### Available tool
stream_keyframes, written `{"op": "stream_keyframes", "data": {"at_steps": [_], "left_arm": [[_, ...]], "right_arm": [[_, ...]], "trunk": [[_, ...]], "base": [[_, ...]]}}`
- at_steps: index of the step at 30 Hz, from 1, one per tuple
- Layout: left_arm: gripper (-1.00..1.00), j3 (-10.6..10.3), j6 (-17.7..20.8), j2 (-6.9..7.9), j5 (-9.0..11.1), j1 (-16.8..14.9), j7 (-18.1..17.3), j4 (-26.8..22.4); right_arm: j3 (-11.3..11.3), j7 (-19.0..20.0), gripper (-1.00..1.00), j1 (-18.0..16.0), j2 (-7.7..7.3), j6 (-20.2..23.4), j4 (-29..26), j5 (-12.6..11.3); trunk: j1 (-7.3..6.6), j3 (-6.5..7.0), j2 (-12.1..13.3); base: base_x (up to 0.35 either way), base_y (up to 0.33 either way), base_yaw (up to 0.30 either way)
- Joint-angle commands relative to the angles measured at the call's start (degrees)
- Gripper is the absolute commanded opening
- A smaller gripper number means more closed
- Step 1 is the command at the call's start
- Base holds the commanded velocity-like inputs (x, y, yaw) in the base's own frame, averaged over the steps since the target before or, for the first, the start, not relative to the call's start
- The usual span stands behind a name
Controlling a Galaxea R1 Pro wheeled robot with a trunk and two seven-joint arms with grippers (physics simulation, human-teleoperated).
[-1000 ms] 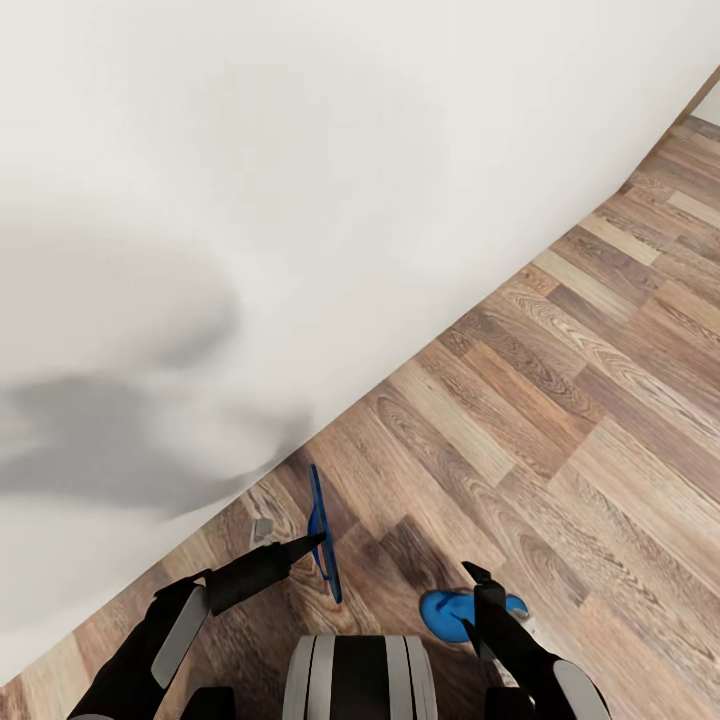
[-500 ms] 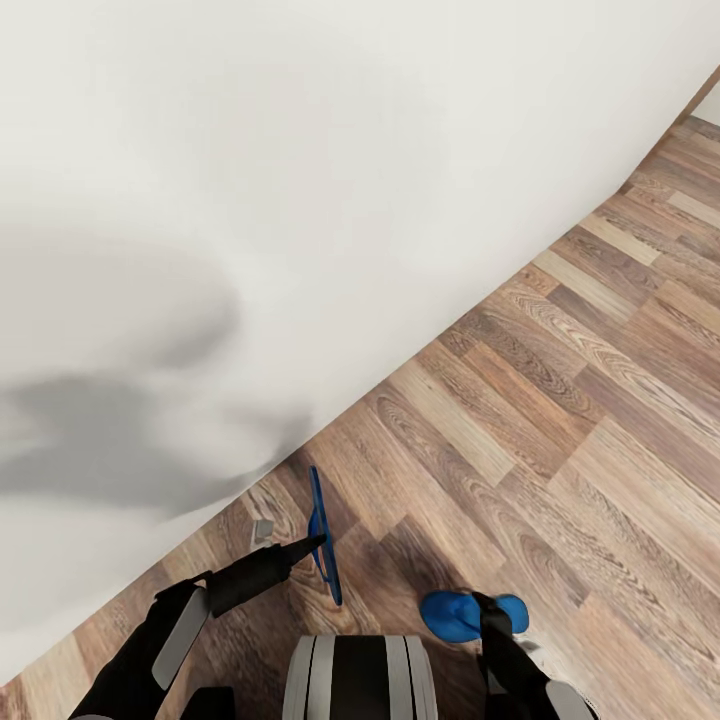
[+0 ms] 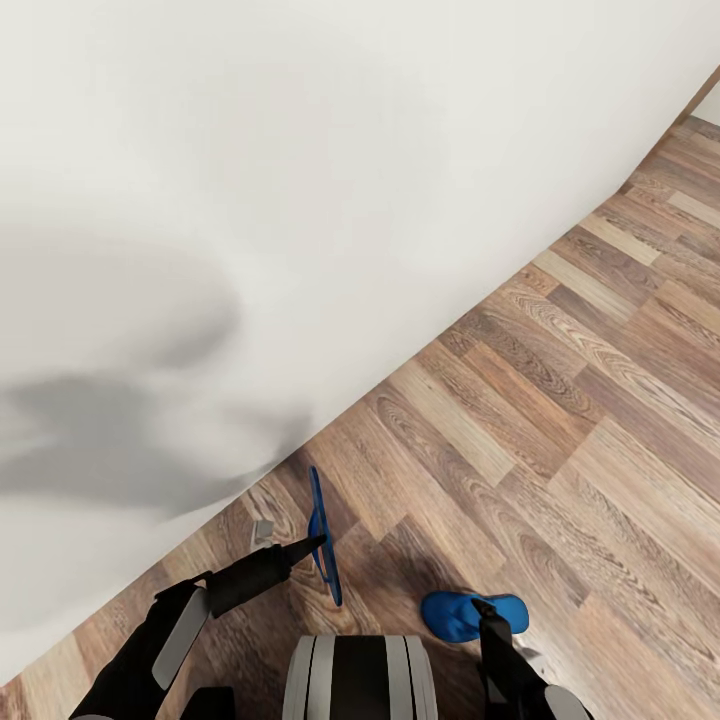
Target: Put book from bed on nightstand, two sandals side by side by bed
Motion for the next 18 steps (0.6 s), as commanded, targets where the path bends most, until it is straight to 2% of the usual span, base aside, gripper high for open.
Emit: {"op": "stream_keyframes", "data": {"at_steps": [1, 6, 11, 15, 18], "left_arm": [[-1.00, -0.1, 0.5, 0.05, 0.5, 0.0, 0.0, 0.0], [-1.00, -0.1, 0.5, 0.05, 0.5, 0.0, 0.0, 0.0], [-1.00, -0.1, 0.5, 0.05, 0.5, 0.0, 0.0, 0.0], [-1.00, -0.1, 0.5, 0.05, 0.5, 0.0, 0.0, 0.0], [-1.00, -0.2, 0.5, 0.05, 0.5, 0.0, 0.0, 0.0]], "right_arm": [[-0.2, -0.3, 1.00, 0.0, 0.07, 0.4, -0.1, -0.3], [-0.3, -0.1, 1.00, 0.0, 0.07, 0.7, -0.6, -0.4], [-0.5, 0.1, 1.00, 0.0, 0.11, 1.6, -3.8, -0.8], [-0.5, 0.1, 1.00, 0.0, 0.15, 7.4, -7.1, -0.9], [-0.5, 0.0, 1.00, 0.0, 0.15, 9.2, -7.7, -0.9]], "trunk": [[-0.01, -0.03, 0.0], [-0.01, -0.03, 0.0], [-0.01, -0.03, 0.0], [-0.01, -0.03, 0.0], [-0.01, -0.03, 0.0]], "base": [[0.000, 0.000, 0.000], [0.000, 0.000, 0.000], [0.000, 0.000, 0.000], [0.000, 0.000, 0.000], [0.000, 0.000, 0.000]]}}
